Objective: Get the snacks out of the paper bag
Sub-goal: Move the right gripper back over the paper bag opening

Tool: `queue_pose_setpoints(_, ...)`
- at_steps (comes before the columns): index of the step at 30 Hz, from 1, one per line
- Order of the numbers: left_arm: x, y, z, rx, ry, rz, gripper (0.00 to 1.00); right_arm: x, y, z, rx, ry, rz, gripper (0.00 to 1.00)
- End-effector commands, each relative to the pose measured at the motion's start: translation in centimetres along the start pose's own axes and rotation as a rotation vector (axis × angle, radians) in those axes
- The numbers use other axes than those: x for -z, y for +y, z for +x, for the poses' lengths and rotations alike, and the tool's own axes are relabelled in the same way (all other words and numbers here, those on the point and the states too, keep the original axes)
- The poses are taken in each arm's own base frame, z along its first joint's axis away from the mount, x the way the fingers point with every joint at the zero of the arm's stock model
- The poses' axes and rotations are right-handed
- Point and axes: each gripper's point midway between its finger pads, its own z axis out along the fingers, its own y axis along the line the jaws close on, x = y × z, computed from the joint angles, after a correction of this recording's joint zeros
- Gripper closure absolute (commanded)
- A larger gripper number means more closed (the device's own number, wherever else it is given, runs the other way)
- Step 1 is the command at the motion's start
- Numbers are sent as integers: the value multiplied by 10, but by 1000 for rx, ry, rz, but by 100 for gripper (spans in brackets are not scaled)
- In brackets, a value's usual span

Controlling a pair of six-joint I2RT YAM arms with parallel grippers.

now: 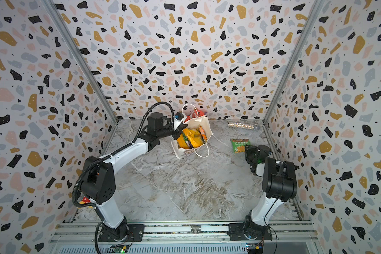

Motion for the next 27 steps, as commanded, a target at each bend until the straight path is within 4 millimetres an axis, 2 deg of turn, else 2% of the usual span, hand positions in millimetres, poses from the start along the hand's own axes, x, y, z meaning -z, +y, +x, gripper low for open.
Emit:
queue_pose_setpoints(1,8,-10,-25,-29,-74,33,100,13,12,-4,-23,-6,-6,50)
queue_pose_setpoints(5,9,-10,-26,-29,-77,32,100,22,16,-5,-23,-18,8,41)
queue_pose_setpoints(9,9,-11,-27,-28,-81,40,100,28,31,1,-26,24,-53,40)
queue_pose_setpoints(11,8,-11,-25,-24,-78,40,100,30,51,4,22,38,-125,42)
queue_pose_setpoints(15,9,-11,-26,-28,-78,37,100,38,64,12,37,60,-129,42)
queue_pose_setpoints(23,11,-12,-26,-31,-79,35,100,62,82,-2,67,-33,-148,41)
queue_pose_setpoints(25,11,-12,-27,-31,-81,38,100,66,98,-1,126,-42,-191,45)
queue_pose_setpoints(27,11,-12,-27,-29,-83,39,100,64,122,8,278,-25,-203,50)
